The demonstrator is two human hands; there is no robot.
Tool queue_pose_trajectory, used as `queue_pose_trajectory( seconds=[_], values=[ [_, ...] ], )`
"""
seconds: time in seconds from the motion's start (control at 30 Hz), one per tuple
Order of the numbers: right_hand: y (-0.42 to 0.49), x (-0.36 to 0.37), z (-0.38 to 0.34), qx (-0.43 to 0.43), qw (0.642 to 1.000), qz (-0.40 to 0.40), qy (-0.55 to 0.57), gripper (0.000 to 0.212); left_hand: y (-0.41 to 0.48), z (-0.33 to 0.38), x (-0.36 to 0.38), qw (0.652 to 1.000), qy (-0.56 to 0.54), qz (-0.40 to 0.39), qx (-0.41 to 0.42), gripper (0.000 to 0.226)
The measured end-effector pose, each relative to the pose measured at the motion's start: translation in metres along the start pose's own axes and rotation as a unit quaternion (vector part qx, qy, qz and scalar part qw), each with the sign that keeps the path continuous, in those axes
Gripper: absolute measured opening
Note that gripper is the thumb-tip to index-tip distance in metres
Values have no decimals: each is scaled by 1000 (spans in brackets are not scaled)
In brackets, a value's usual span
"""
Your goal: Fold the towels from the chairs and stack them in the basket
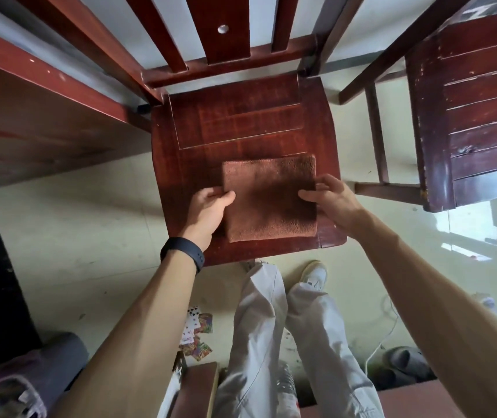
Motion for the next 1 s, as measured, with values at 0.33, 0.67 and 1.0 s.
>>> queue_pose_trajectory(
  seconds=[0.33, 0.67, 1.0],
  values=[
    [-124, -66, -50, -71, 992, -40, 101, 29, -119, 29, 34, 984, -22, -174, 43, 27],
    [-330, -232, -119, -141, 971, 100, 167, 31, -345, 113, 152, 949, 101, -279, 108, 30],
    [-541, -427, -98, -233, 893, 274, 270, 38, -582, 137, 362, 859, 279, -376, 209, 27]
  ],
)
Point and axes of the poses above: each hand's wrist, its own y-axis towards the middle knuckle, its own x-axis out of the palm, z = x × y, the point moved 8 cm from there along y, towards the middle knuckle, and after that the axes turned 10 degrees about -x, right-handed, at the moved point
